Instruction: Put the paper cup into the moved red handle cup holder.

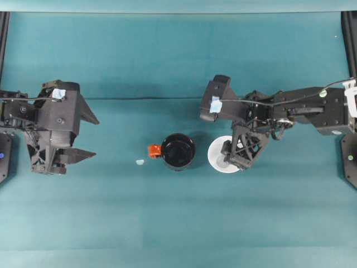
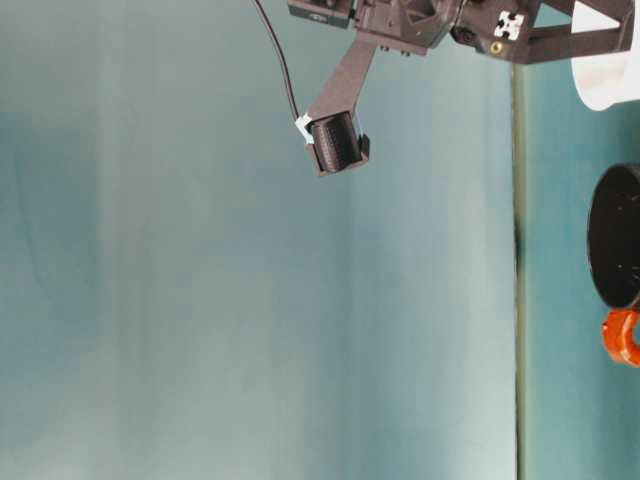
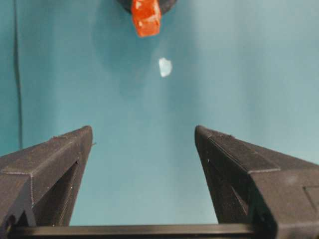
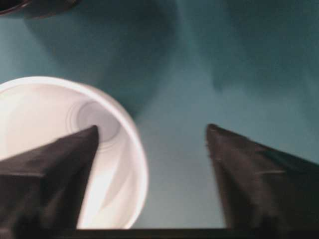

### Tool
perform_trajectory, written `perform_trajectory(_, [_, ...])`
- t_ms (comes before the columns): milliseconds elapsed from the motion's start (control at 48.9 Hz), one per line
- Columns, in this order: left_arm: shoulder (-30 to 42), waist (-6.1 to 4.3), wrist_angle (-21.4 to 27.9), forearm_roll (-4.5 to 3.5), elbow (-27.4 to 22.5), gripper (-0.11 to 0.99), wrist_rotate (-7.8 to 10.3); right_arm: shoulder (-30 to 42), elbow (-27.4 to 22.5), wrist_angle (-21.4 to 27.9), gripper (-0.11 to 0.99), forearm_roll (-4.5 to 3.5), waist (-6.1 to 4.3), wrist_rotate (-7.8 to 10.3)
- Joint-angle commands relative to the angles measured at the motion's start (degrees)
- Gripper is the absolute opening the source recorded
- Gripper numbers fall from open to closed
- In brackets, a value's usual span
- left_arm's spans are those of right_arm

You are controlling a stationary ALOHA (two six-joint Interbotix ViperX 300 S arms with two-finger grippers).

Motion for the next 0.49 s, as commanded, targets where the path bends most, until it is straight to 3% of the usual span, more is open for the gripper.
perform_trajectory(0, [-0.2,0.00,-0.4,0.09,-0.5,0.88,-0.09,-0.4,-0.6,0.0,0.30,0.18,0.26,0.35])
perform_trajectory(102, [-0.2,0.00,-0.4,0.09,-0.5,0.88,-0.09,-0.3,-0.7,0.4,0.09,0.18,0.18,0.35])
perform_trajectory(204, [-0.2,0.00,-0.4,0.09,-0.4,0.88,-0.09,-0.2,-0.9,0.4,-0.04,0.18,0.26,0.35])
perform_trajectory(327, [-0.3,0.00,-0.4,0.09,-0.5,0.88,-0.09,-0.1,-1.2,0.4,-0.09,0.26,0.26,0.35])
perform_trajectory(470, [-0.3,0.00,-0.4,0.09,-0.4,0.88,-0.09,-0.1,-1.2,0.4,-0.10,0.97,0.26,0.35])
